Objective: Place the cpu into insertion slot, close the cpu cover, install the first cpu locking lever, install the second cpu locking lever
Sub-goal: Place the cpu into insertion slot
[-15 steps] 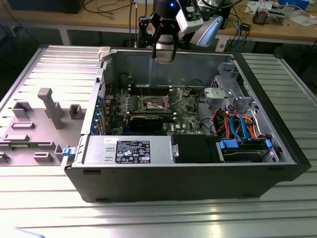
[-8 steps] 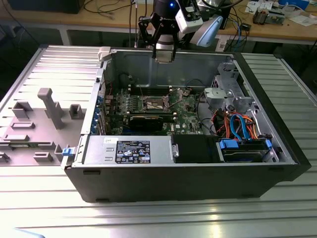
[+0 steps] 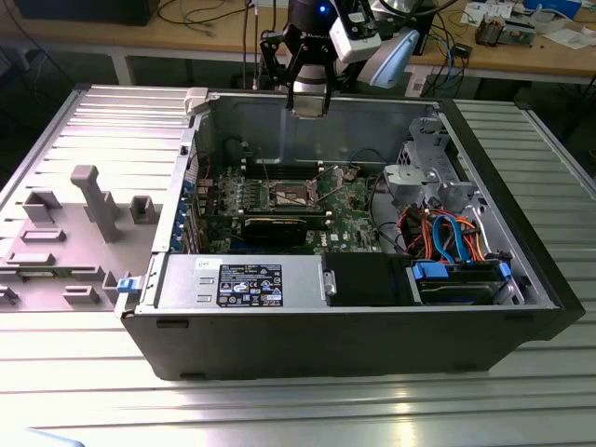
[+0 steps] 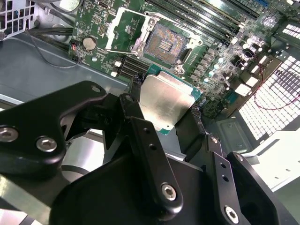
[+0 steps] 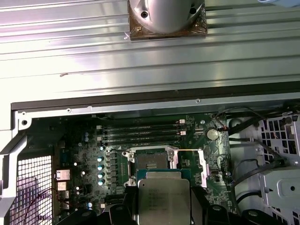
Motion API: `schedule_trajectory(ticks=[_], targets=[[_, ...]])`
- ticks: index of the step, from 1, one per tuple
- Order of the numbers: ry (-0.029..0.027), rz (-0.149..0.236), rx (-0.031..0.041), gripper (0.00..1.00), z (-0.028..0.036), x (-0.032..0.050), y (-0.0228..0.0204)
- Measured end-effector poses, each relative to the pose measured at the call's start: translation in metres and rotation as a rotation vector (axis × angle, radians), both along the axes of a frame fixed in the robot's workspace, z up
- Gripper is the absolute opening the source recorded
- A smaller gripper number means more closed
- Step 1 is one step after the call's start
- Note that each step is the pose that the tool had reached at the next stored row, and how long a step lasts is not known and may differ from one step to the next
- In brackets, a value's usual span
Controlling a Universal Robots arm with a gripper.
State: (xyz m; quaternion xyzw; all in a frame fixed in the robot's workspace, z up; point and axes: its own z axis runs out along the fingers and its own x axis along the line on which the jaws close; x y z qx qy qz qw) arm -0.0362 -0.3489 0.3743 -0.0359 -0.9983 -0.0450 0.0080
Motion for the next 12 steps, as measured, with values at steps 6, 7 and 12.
schedule_trajectory(ticks=[6,7,12], targets=[[0.0000,-0.006,0.0000,0.55,0.0000,0.0000,0.0000],[0.0000,-0.008,0.0001,0.55,0.0000,0.0000,0.0000],[0.0000,-0.017,0.0000,0.55,0.0000,0.0000,-0.0001]])
